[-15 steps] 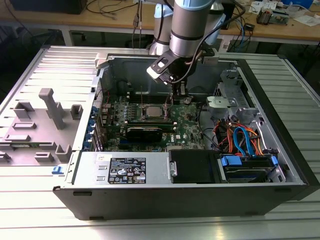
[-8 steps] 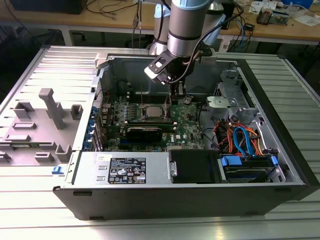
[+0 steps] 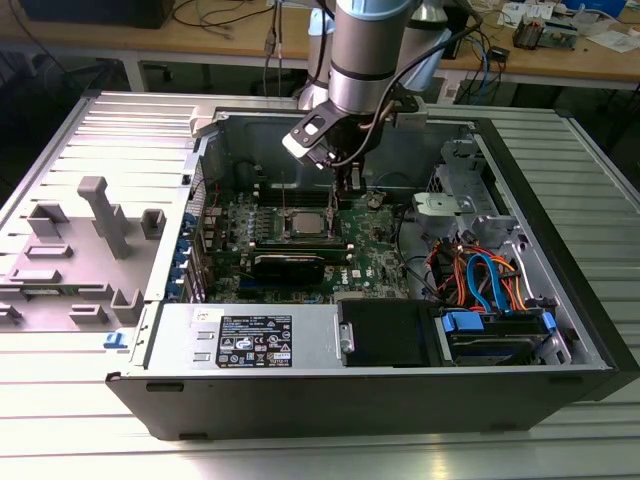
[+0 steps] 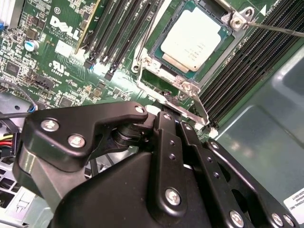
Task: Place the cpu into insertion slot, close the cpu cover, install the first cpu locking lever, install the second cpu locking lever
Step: 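Close the cpu cover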
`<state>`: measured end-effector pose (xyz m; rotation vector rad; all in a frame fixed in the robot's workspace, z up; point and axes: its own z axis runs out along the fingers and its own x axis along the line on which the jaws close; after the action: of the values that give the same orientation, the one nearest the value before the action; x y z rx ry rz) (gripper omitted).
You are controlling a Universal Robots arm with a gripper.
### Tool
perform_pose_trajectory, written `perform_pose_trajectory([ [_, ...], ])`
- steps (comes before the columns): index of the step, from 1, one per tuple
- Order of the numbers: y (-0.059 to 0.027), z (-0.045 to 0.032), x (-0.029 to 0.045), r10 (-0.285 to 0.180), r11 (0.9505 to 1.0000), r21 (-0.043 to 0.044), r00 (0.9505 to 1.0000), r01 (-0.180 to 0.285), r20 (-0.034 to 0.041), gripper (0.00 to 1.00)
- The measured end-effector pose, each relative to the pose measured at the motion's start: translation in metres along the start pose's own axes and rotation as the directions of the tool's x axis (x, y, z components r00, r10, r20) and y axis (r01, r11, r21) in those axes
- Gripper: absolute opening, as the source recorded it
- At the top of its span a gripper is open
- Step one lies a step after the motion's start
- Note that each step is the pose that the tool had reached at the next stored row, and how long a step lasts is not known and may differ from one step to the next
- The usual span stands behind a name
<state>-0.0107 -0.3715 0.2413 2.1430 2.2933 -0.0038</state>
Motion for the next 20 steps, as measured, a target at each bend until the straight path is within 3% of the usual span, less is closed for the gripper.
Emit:
perform_pose_trajectory([
  [15, -0.0137, 0.0025, 0.0007, -0.01, 0.9999, -0.0004, 0.9999, 0.01, -0.0014, 0.11],
  [20, -0.0256, 0.0091, 0.0016, -0.029, 0.9996, -0.0021, 0.9994, 0.029, -0.0201, 0.11],
])
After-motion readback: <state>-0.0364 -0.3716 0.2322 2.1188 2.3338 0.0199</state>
